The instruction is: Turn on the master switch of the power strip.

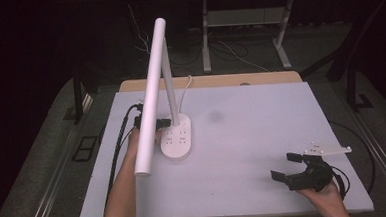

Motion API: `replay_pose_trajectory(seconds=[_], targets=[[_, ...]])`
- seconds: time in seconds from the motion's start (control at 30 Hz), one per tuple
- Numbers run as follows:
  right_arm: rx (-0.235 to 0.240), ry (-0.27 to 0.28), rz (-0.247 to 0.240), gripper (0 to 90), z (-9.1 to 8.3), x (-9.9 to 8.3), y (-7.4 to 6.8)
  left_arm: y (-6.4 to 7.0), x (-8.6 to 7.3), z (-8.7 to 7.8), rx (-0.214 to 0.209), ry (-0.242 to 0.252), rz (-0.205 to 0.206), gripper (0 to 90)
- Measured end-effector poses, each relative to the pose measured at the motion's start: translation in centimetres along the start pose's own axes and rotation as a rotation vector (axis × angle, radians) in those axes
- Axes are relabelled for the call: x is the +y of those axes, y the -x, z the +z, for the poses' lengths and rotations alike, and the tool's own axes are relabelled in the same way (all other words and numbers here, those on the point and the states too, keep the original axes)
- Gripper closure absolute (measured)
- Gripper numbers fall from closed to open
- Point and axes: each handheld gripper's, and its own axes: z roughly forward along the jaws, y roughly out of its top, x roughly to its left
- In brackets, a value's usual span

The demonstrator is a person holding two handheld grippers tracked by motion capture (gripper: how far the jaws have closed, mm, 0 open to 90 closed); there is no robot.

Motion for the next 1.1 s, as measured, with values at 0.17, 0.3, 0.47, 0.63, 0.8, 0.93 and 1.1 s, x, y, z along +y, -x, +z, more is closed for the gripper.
replay_pose_trajectory(seconds=[0.17,0.3,0.47,0.63,0.8,0.93,1.1], targets=[[-0.002,0.001,-0.008,0.2,0.1,0.0,0.0,0.2,0.0,-0.1,0.007,0.008,0.006,90.0],[-0.005,0.0,0.001,0.2,0.0,0.0,0.1,0.4,0.1,-0.1,0.005,0.009,0.029,90.0],[-0.008,0.008,0.001,0.2,0.0,0.0,0.2,0.2,0.2,-0.4,0.042,0.011,0.048,90.0],[-0.008,0.008,-0.002,0.2,0.0,0.0,0.4,-0.1,0.3,-0.9,0.036,0.029,0.05,90.0],[-0.012,0.01,0.002,0.2,-0.1,0.0,0.6,-0.5,0.5,-1.8,0.03,0.065,0.046,90.0],[-0.014,0.011,0.003,0.2,-0.2,0.0,0.6,-0.6,0.7,-2.7,0.034,0.079,0.048,90.0],[-0.013,0.012,-0.001,0.2,-0.1,0.0,0.5,-0.5,0.8,-3.8,0.041,0.098,0.046,89.9]])
